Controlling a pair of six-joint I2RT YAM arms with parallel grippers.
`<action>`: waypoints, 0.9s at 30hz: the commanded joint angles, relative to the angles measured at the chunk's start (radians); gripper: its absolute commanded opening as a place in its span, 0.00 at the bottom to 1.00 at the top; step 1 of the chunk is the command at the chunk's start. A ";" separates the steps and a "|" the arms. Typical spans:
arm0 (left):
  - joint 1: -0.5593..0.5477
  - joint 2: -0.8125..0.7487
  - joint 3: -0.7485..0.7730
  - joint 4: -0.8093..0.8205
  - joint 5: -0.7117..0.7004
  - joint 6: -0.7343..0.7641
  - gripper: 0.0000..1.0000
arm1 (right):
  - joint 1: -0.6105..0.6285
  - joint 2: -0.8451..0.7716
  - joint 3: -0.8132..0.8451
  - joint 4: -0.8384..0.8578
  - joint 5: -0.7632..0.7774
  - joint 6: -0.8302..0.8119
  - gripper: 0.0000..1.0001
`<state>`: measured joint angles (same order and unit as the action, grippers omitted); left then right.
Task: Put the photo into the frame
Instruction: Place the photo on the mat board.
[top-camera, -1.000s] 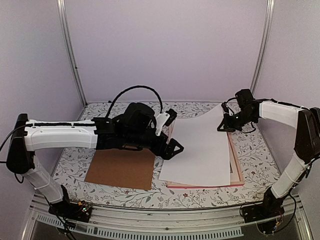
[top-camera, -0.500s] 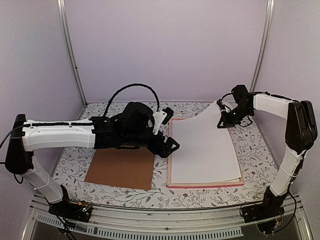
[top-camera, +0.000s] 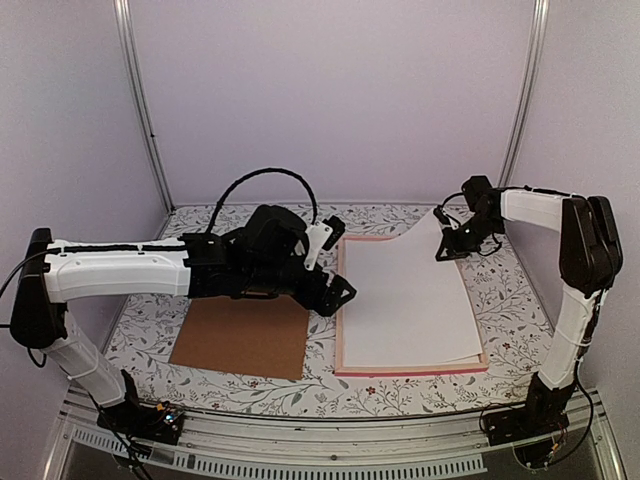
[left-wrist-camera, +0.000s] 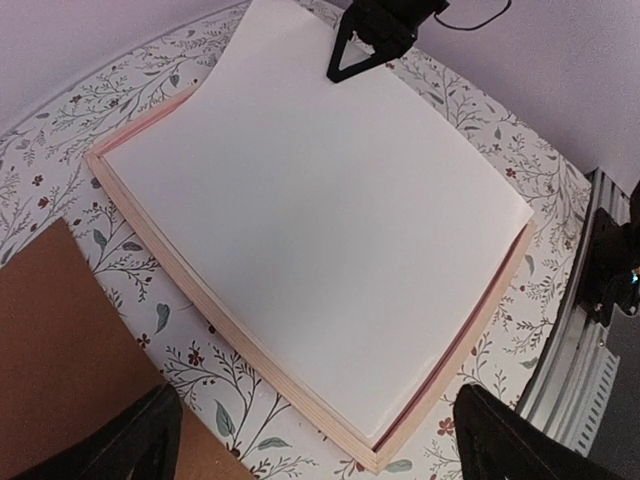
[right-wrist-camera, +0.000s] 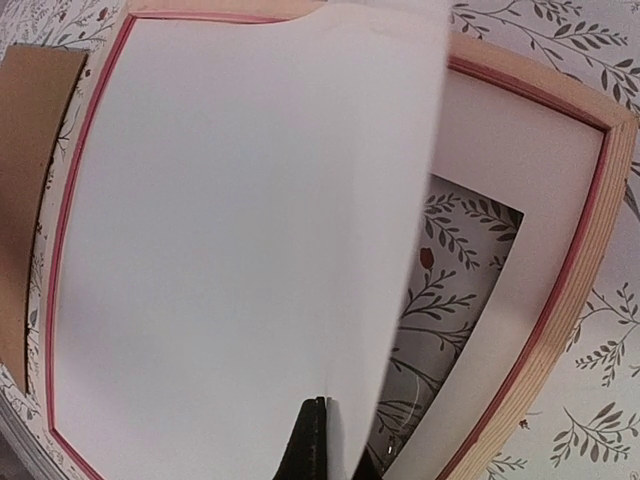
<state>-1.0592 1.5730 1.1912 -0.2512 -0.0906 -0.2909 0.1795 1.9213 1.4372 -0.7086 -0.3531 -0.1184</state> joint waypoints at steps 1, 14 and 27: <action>0.008 0.014 0.004 -0.006 -0.015 0.007 0.97 | -0.012 0.012 0.025 0.035 -0.053 0.022 0.00; 0.008 0.022 0.004 -0.014 -0.027 0.007 0.97 | -0.018 0.037 -0.003 0.074 -0.083 0.075 0.05; 0.008 0.030 0.011 -0.022 -0.030 0.007 0.97 | -0.028 0.027 -0.037 0.105 -0.079 0.114 0.12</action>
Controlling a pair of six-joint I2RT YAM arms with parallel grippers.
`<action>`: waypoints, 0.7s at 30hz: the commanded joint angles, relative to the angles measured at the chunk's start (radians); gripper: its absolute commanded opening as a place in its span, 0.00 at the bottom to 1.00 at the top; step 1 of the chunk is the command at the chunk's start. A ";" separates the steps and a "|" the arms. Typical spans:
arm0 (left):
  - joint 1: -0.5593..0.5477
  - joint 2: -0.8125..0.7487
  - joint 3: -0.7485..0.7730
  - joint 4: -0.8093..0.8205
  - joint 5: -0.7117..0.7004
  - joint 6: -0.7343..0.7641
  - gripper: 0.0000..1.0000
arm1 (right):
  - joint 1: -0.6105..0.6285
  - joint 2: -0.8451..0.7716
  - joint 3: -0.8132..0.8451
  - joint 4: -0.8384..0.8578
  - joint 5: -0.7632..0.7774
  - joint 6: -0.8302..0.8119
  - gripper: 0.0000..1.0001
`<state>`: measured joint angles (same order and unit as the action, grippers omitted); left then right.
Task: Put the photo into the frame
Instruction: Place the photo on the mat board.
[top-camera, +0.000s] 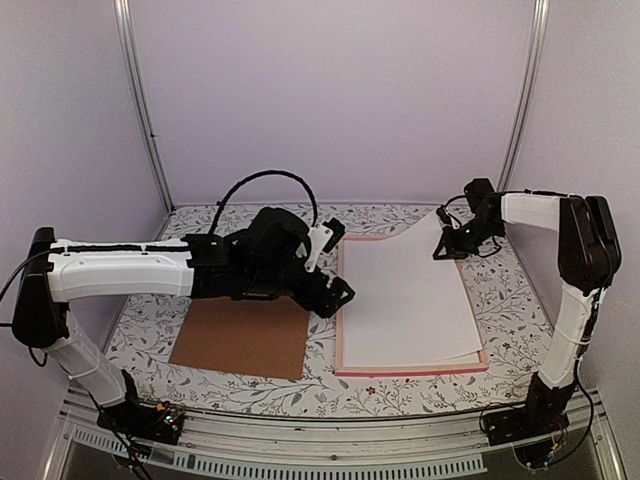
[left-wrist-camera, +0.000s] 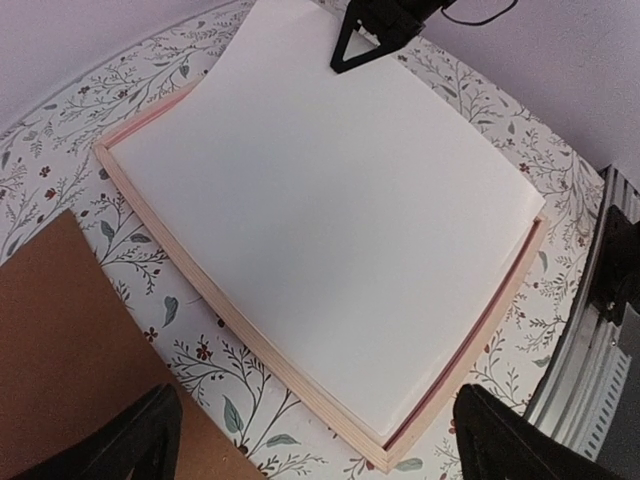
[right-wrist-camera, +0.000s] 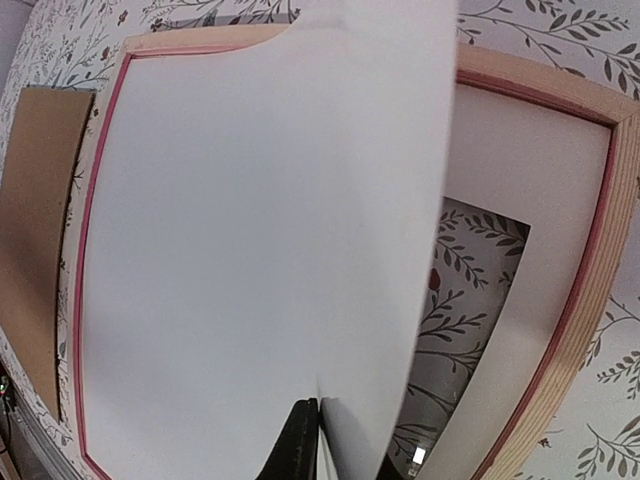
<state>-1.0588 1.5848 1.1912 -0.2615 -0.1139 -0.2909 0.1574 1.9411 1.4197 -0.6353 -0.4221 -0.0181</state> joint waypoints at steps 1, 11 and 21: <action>0.008 0.018 0.012 -0.012 -0.007 0.006 0.97 | -0.005 0.008 -0.025 0.036 -0.012 0.014 0.12; 0.008 0.020 0.007 -0.015 -0.013 0.005 0.97 | -0.008 0.002 -0.077 0.089 -0.029 0.101 0.08; 0.008 0.017 0.004 -0.019 -0.018 0.001 0.97 | -0.009 0.005 -0.102 0.111 -0.012 0.132 0.17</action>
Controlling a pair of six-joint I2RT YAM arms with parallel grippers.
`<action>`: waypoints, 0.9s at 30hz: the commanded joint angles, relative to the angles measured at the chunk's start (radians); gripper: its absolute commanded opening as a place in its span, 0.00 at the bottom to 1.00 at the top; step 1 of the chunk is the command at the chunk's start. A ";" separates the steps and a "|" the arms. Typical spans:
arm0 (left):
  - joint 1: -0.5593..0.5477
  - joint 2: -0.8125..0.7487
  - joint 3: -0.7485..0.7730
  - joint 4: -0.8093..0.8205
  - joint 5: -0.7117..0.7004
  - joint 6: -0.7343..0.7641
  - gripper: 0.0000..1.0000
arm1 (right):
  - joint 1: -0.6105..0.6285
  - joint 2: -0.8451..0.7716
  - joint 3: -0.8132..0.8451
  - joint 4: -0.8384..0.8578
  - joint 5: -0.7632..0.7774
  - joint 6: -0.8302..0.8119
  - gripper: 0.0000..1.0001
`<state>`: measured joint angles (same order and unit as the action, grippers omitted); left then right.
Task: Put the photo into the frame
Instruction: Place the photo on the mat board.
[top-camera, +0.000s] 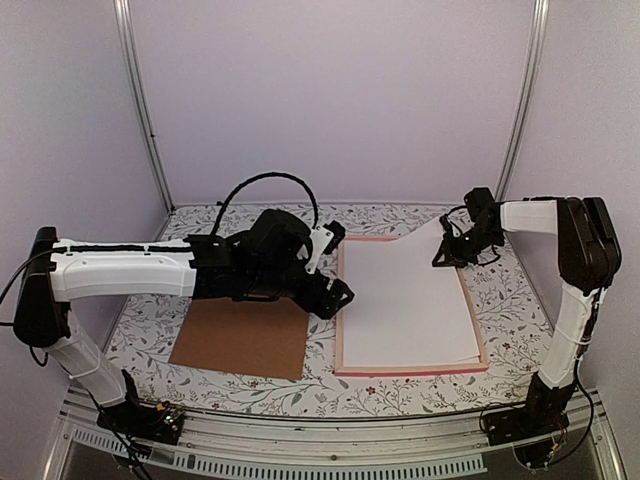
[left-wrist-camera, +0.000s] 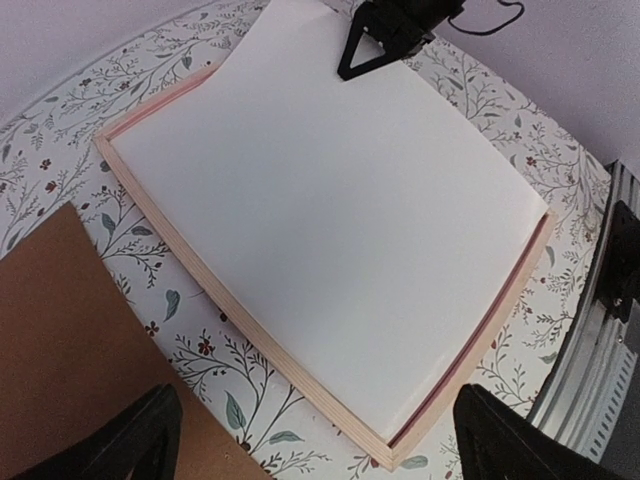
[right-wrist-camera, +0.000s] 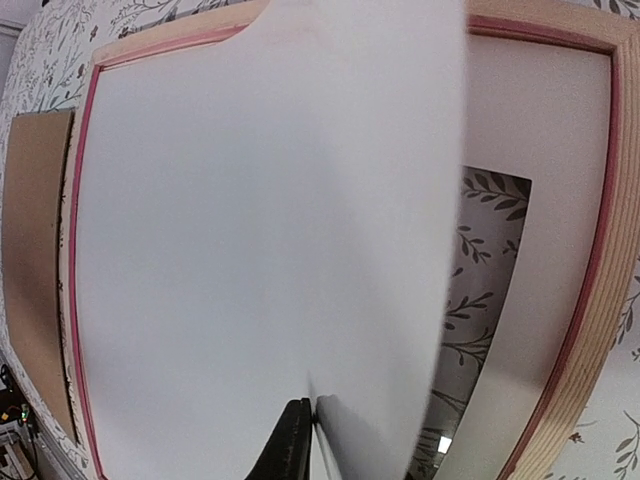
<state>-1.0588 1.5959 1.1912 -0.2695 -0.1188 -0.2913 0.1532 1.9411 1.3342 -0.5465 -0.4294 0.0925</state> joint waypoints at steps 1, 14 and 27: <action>0.008 0.006 0.003 -0.011 -0.014 0.002 0.97 | -0.006 0.005 -0.018 0.022 -0.001 0.024 0.19; 0.008 0.008 0.006 -0.020 -0.025 0.004 0.97 | -0.007 -0.039 -0.032 -0.006 0.089 0.040 0.50; 0.025 -0.009 0.000 -0.060 -0.105 -0.003 1.00 | -0.005 -0.129 -0.020 -0.055 0.327 0.070 0.70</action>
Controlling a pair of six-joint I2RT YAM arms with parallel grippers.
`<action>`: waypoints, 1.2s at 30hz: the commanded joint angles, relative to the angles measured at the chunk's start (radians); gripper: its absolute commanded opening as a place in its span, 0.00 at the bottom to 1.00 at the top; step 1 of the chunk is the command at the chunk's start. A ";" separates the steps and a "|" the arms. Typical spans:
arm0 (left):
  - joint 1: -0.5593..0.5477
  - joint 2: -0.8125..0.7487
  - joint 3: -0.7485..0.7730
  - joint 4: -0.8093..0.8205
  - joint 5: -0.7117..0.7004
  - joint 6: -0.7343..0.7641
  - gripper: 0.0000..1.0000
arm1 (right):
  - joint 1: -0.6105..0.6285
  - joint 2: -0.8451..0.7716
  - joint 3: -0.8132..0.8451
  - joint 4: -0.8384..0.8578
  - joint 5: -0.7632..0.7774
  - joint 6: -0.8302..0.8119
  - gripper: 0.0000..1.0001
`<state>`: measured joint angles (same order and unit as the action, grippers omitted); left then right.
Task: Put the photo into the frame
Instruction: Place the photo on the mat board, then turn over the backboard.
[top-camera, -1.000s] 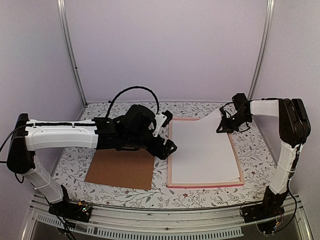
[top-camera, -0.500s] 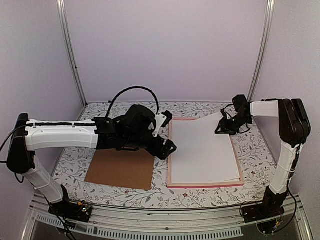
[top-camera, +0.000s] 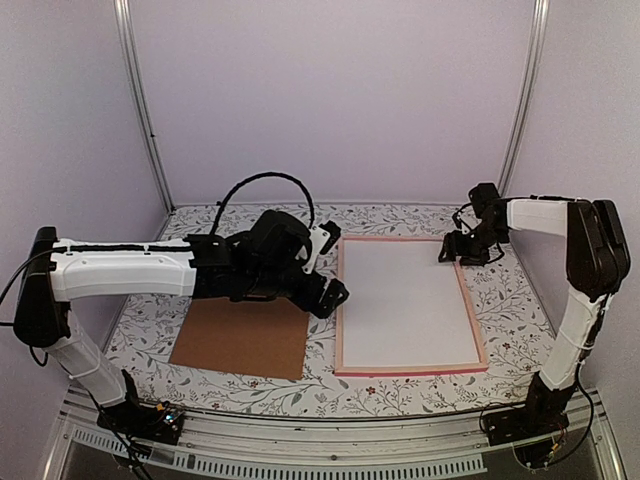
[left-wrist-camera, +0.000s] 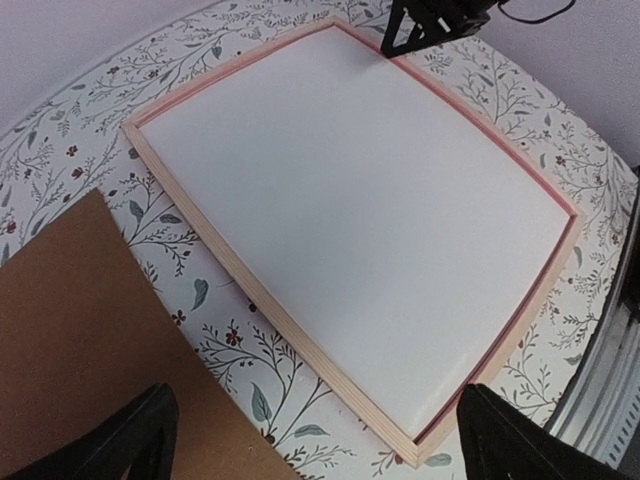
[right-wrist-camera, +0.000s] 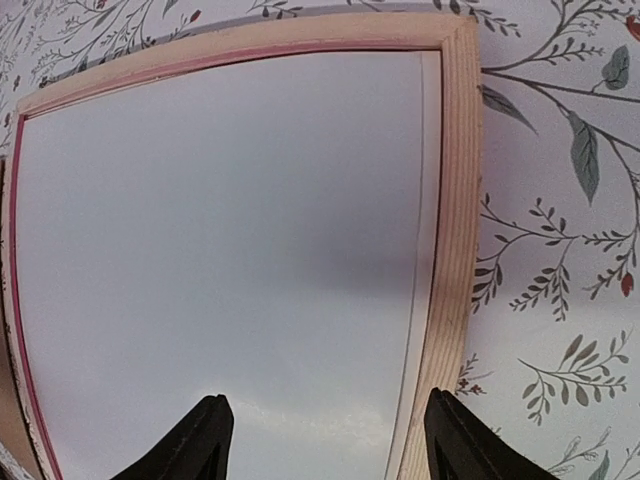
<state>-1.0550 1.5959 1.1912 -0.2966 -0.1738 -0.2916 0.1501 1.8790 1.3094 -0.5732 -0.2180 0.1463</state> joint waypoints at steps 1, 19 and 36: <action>0.025 -0.013 -0.002 -0.039 -0.063 -0.006 1.00 | -0.002 -0.077 0.009 -0.038 0.137 0.017 0.71; 0.596 -0.204 -0.275 -0.060 0.132 -0.117 1.00 | 0.485 -0.172 -0.009 0.208 0.102 0.143 0.76; 0.885 -0.053 -0.452 0.131 0.177 -0.198 1.00 | 0.800 0.299 0.250 0.321 0.026 0.414 0.75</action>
<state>-0.1883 1.5078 0.7761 -0.2337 -0.0067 -0.4656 0.9539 2.1323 1.5383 -0.2642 -0.1833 0.4782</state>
